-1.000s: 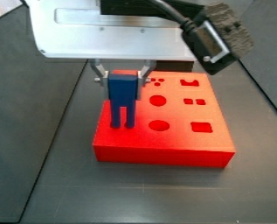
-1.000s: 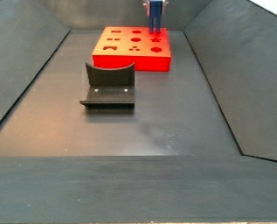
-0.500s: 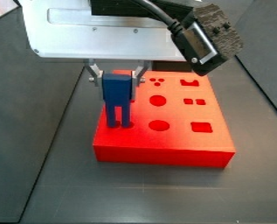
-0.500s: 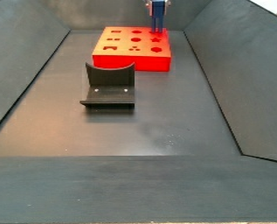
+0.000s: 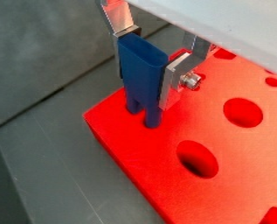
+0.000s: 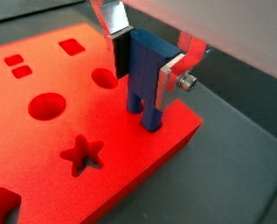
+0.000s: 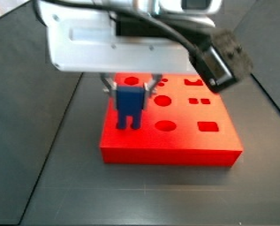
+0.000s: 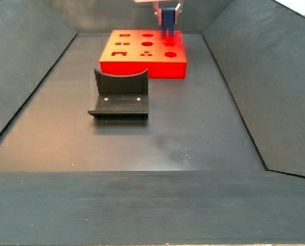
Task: Pick up the square-circle object. Move up. Rotate the square-circle object. Place the square-circle object on the fixture. Regrasp the square-circle object. Move to above the board. Insert the square-circle object.
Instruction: Insert the square-circle object.
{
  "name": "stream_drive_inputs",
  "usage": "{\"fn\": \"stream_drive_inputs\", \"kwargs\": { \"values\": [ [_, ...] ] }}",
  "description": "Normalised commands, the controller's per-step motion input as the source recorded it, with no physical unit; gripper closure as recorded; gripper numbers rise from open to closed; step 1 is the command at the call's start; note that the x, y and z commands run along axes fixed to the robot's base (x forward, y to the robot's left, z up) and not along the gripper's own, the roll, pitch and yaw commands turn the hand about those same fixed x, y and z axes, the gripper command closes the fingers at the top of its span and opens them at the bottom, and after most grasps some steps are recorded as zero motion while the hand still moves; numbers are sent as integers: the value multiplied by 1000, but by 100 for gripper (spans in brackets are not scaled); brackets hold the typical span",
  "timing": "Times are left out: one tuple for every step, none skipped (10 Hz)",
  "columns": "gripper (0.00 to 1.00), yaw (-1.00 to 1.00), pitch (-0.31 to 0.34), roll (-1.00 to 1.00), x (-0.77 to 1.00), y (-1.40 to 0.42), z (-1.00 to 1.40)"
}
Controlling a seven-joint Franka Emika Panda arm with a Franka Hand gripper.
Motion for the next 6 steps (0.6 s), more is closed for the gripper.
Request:
{"fn": "stream_drive_inputs", "kwargs": {
  "values": [
    [100,0,0,0,51,0,-349],
    [100,0,-33,-4,0,0,-243],
    [100,0,-100,-61,0,0,-177],
    [100,0,-100,-64,0,0,-111],
    [100,0,-26,-19,0,0,-80],
    [100,0,0,0,0,0,0]
  ]
}}
